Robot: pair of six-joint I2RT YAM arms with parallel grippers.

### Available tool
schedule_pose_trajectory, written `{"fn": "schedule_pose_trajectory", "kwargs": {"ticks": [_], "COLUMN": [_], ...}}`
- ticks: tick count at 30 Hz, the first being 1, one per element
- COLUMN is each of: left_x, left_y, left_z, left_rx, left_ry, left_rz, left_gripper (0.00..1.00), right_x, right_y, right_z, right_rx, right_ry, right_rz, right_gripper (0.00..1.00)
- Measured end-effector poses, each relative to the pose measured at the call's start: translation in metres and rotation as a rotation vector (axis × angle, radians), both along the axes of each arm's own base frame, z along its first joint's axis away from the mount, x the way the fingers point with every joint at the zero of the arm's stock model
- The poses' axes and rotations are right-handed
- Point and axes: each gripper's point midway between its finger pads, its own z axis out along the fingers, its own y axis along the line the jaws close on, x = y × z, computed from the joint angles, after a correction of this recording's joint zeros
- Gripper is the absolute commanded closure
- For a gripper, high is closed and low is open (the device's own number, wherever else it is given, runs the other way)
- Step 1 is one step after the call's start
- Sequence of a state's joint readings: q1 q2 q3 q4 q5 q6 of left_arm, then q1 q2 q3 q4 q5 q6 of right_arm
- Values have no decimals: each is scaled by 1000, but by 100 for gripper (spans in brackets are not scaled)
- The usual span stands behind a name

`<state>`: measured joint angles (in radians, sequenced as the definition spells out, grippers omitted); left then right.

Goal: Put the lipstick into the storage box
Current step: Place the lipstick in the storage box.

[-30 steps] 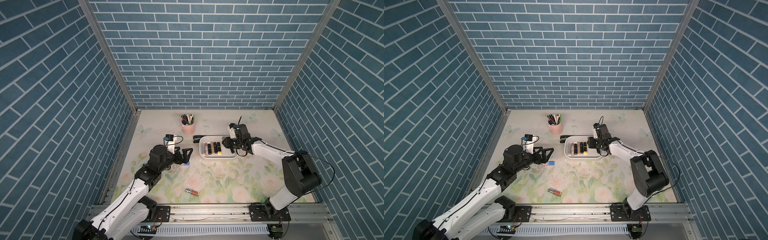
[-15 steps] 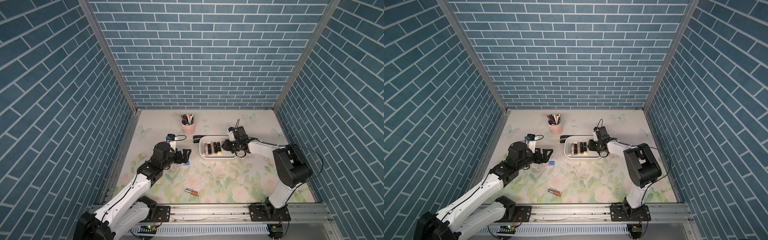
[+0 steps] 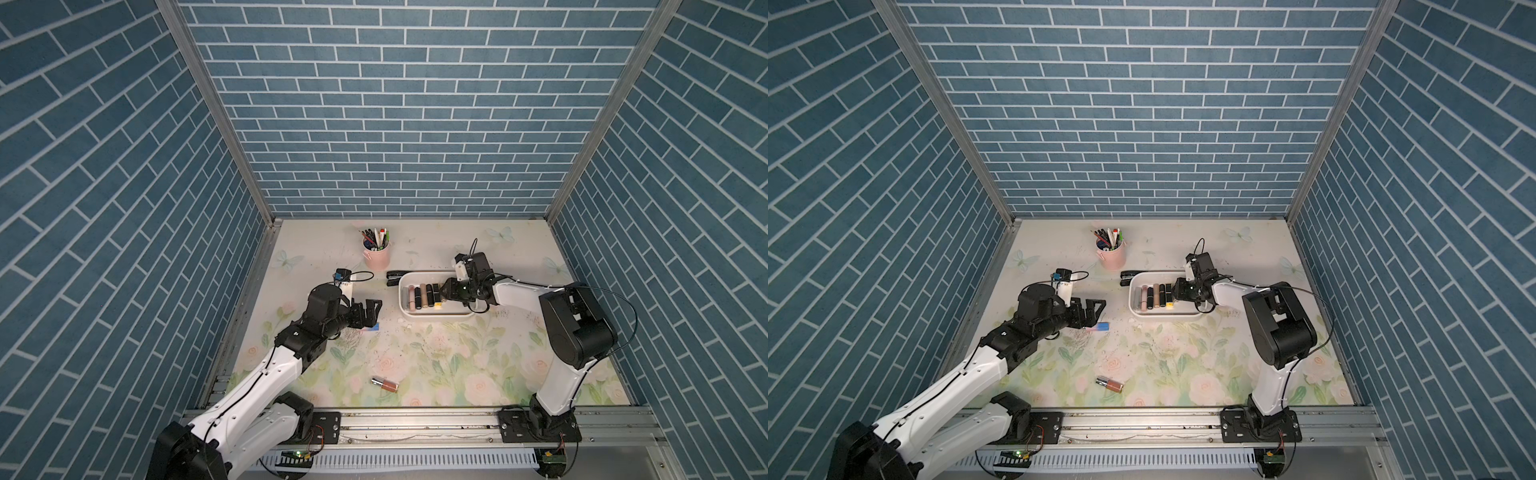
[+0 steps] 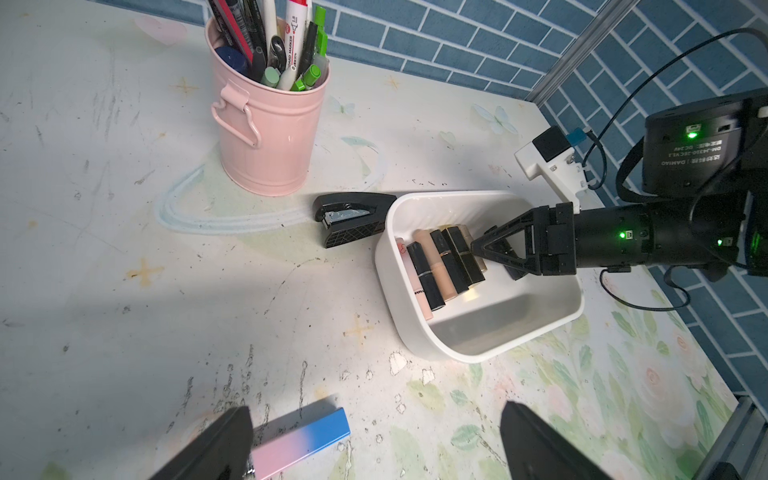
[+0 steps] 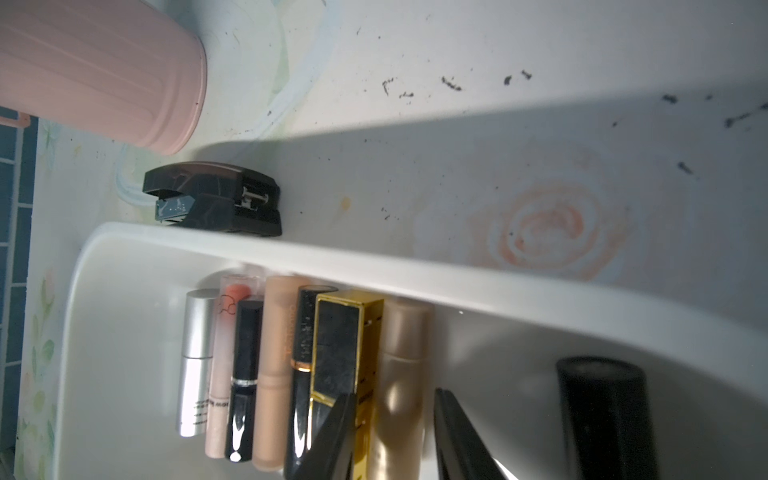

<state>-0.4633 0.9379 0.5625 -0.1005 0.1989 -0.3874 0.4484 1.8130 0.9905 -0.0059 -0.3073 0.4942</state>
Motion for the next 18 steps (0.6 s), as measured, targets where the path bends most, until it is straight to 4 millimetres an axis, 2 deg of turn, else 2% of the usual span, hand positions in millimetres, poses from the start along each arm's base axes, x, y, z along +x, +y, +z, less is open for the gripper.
{"fn": "schedule_pose_trajectory", "kwargs": {"ticks": [12, 18], "left_x": [0, -1], "left_y": [0, 1], "left_z": [1, 6], "left_rx": [-2, -10], "left_ry": [-4, -19], "left_rz": [0, 1], "left_gripper": [0, 1], "right_x": [1, 3], "right_y": [-1, -1], "right_z": [3, 22], "right_rx": [-1, 16], "right_ry": [-6, -51], "right_rz": [-6, -7], "right_gripper": [59, 57]}}
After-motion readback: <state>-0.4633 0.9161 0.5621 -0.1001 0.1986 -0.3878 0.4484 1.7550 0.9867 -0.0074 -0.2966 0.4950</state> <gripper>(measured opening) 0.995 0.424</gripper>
